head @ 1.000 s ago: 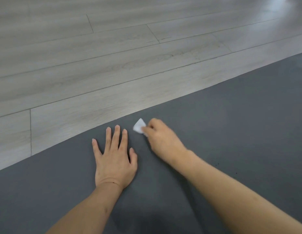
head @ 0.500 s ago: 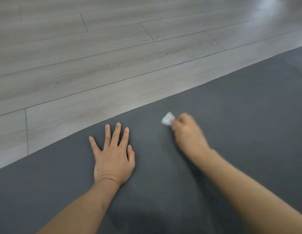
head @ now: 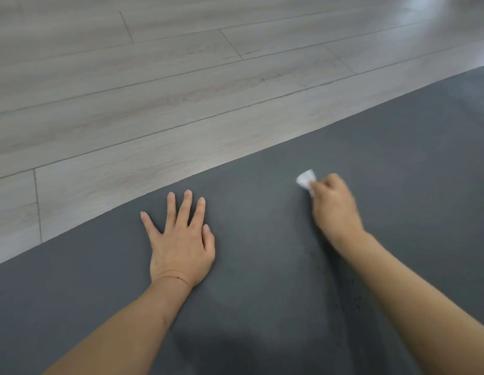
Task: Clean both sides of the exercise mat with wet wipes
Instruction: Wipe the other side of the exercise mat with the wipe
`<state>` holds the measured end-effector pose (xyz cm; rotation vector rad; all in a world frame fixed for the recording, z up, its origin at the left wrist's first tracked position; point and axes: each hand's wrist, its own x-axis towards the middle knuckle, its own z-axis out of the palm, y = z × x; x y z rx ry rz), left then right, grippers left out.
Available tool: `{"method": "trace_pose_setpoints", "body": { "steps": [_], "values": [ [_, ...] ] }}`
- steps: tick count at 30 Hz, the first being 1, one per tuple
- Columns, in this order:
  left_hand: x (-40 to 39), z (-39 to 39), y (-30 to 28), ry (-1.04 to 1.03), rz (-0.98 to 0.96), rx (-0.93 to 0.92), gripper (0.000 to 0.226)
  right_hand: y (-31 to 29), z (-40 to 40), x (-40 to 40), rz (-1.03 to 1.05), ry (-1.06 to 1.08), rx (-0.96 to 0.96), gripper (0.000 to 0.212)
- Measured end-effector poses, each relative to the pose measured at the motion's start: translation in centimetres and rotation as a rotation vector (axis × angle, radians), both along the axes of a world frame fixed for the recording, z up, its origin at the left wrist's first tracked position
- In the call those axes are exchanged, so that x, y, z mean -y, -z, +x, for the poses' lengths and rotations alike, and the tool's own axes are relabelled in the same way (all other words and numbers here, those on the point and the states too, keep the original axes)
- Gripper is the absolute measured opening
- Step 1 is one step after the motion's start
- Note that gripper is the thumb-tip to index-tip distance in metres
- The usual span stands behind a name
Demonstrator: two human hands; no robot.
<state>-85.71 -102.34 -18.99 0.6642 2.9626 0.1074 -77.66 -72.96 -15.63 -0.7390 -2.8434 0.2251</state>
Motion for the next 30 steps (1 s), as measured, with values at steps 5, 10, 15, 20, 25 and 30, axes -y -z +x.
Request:
{"method": "trace_pose_setpoints", "body": {
  "steps": [5,10,15,20,25,30],
  "values": [
    [-0.1,0.2,-0.3,0.007,-0.010,0.010,0.073,1.6,1.7,9.6,-0.155,-0.079,-0.153,0.012],
    [0.0,0.2,-0.5,0.013,-0.011,0.007,0.075,0.1,4.4,11.3,-0.041,-0.525,-0.056,0.024],
    [-0.1,0.0,-0.4,0.010,-0.010,0.000,0.075,0.1,3.5,-1.5,0.011,0.173,-0.120,0.017],
    [0.0,0.0,-0.3,0.022,-0.008,-0.014,0.075,0.7,5.2,14.0,-0.156,-0.340,-0.073,0.017],
    [-0.1,0.1,-0.3,0.029,0.007,-0.026,0.075,0.5,5.0,5.5,0.003,-0.380,-0.116,0.010],
    [-0.1,0.0,-0.3,0.025,0.026,-0.030,0.075,0.1,4.5,0.9,-0.027,0.239,-0.193,0.013]
  ]
}}
